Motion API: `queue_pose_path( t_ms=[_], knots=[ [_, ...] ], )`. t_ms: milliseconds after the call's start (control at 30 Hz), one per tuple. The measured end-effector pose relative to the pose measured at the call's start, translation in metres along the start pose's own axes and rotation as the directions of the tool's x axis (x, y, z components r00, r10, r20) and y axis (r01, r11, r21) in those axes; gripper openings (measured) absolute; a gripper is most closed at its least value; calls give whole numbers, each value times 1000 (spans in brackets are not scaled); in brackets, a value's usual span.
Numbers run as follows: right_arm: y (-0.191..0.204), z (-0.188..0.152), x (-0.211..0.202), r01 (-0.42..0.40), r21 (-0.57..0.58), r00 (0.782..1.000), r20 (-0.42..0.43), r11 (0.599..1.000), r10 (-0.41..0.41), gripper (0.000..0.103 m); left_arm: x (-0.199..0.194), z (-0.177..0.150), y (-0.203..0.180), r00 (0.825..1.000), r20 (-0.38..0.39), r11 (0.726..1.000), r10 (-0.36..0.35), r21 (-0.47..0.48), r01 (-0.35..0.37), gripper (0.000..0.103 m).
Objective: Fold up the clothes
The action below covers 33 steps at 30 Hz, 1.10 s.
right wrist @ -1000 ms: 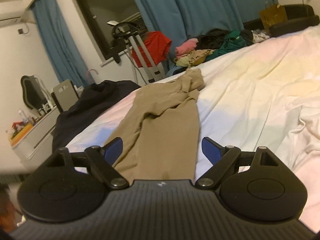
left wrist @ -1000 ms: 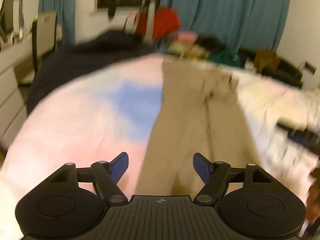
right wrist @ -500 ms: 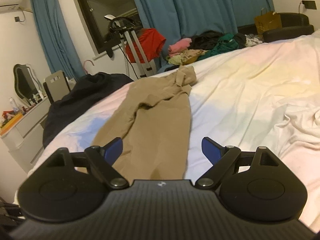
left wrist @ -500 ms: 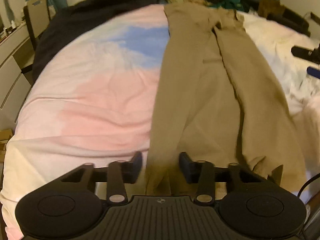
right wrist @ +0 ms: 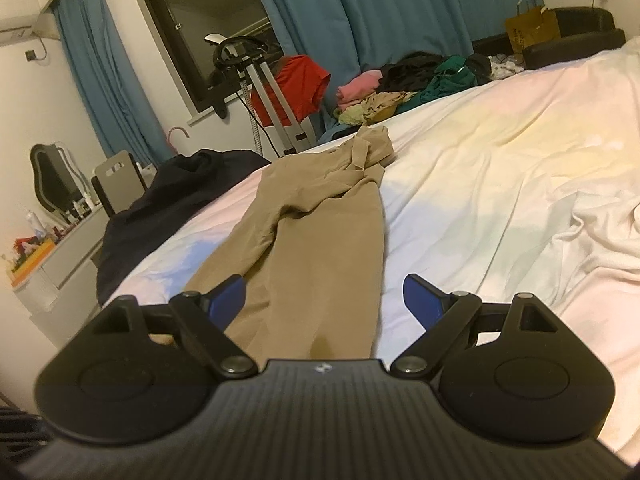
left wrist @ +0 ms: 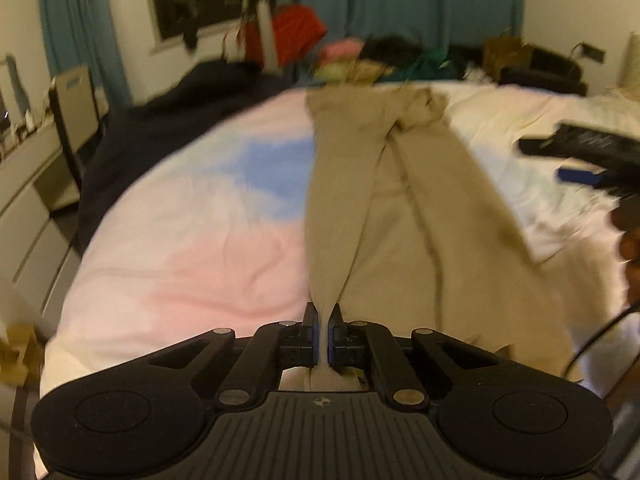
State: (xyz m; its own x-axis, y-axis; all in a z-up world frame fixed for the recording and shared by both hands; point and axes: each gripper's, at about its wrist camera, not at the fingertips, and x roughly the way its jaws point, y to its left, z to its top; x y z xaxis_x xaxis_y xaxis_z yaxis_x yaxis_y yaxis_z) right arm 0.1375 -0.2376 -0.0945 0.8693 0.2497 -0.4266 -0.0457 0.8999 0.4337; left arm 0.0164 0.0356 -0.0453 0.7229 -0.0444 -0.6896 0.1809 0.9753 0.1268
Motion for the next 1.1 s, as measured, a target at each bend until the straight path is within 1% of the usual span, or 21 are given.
queue_pose_path(
  t_ms=[133, 267, 400, 433, 467, 533, 567, 600, 667, 733, 767, 833, 867, 933, 1000, 1100],
  knots=[
    [0, 0, 1, -10, 12, 1000, -6, 1000, 10, 87, -20, 13, -26, 997, 63, 994, -44, 98, 38, 4],
    [-2, 1, 1, -8, 23, 1000, -13, 1000, 9, 87, -19, 12, -59, 997, 36, 972, -75, 227, 65, 4],
    [-3, 2, 1, -9, 32, 1000, -17, 999, 9, 87, 6, 1, -75, 998, -28, 954, -48, 294, 54, 4],
    [-3, 1, 1, -10, 34, 1000, -18, 999, 11, 87, 9, 1, -73, 998, -36, 959, -57, 275, 65, 4],
    [-3, 1, 0, -17, 37, 1000, -20, 999, 18, 87, 12, 1, -64, 996, -48, 969, -71, 233, 81, 4],
    [-3, 1, 0, -42, 47, 999, -24, 998, 43, 87, 14, 5, -44, 995, -59, 985, -82, 146, 90, 5],
    [-4, 1, -1, -54, 53, 998, -26, 997, 56, 87, 12, 8, -30, 995, -62, 991, -79, 98, 85, 5],
    [-3, 0, 0, -75, 58, 997, -33, 996, 77, 87, 9, 9, -17, 996, -63, 995, -68, 71, 73, 5],
    [1, -2, 4, -136, 67, 988, -61, 988, 140, 88, 4, 12, 9, 996, -74, 999, -51, 9, 52, 5],
    [10, -6, 9, -210, 57, 971, -103, 976, 215, 89, 0, 16, 37, 995, -93, 998, -40, -58, 35, 5],
    [17, -10, 11, -256, 45, 957, -128, 966, 260, 88, 1, 17, 45, 994, -104, 997, -37, -70, 30, 5],
    [41, -21, 15, -345, -19, 924, -183, 939, 336, 74, 2, 20, 61, 991, -127, 995, -31, -93, 19, 5],
    [54, -28, 17, -376, -64, 911, -208, 925, 356, 72, 5, 20, 66, 990, -139, 995, -28, -101, 14, 5],
    [78, -44, 18, -435, -142, 884, -253, 889, 392, 67, 10, 17, 71, 990, -140, 993, -25, -115, 9, 5],
    [102, -64, 24, -483, -202, 855, -317, 852, 410, 66, 15, 13, 73, 990, -137, 993, -22, -120, 6, 5],
    [132, -98, 39, -501, -284, 832, -420, 818, 364, 65, 19, 4, 76, 991, -135, 993, -12, -114, -3, 5]
  ],
)
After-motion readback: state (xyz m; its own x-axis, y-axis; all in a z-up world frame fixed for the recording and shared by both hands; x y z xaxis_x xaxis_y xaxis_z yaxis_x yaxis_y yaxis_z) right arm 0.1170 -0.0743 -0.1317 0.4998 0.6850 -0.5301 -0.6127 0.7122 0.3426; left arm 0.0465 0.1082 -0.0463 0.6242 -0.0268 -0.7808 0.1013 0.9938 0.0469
